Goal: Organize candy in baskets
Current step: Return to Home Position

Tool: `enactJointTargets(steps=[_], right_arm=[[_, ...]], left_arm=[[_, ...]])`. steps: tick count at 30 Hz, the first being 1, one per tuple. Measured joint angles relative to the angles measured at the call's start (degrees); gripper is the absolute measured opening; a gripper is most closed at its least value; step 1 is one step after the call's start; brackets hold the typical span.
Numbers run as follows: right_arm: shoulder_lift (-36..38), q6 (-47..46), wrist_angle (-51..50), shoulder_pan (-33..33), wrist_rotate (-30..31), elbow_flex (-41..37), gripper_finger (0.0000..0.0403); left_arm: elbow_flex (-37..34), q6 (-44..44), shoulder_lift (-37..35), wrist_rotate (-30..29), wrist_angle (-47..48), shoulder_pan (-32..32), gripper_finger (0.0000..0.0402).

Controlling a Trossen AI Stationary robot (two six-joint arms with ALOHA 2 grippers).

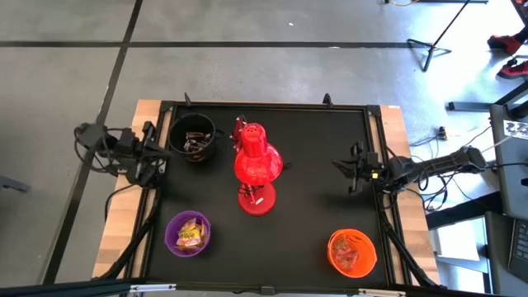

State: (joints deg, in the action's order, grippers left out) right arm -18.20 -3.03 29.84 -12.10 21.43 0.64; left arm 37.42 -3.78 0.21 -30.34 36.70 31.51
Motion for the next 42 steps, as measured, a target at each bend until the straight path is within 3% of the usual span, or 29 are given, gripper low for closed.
enactJointTargets(steps=[7, 17, 23, 30, 42], right_arm=[[3.3, 2.2, -2.2, 0.2, -1.8, 1.7, 0.0], [6.5, 3.5, -21.6, 0.2, -3.1, 11.2, 0.0], [6.4, 3.0, -19.3, 0.2, -3.7, 8.6, 0.0], [6.4, 0.4, -15.9, 0.2, -7.1, 5.9, 0.0], [6.4, -2.3, -15.8, 0.1, -4.1, 4.1, 0.0]], left_arm=[[-0.2, 6.0, 0.0, -2.4, -3.8, 0.0, 0.0], [-12.1, 8.7, 0.0, -1.2, -17.7, 0.0, 0.0], [-19.3, 9.1, 0.0, 3.0, -29.7, 0.0, 0.0], [-23.9, 7.3, 0.0, 3.3, -34.5, -0.3, 0.0], [-35.4, 6.7, 0.0, 13.6, -50.4, -7.4, 0.0]])
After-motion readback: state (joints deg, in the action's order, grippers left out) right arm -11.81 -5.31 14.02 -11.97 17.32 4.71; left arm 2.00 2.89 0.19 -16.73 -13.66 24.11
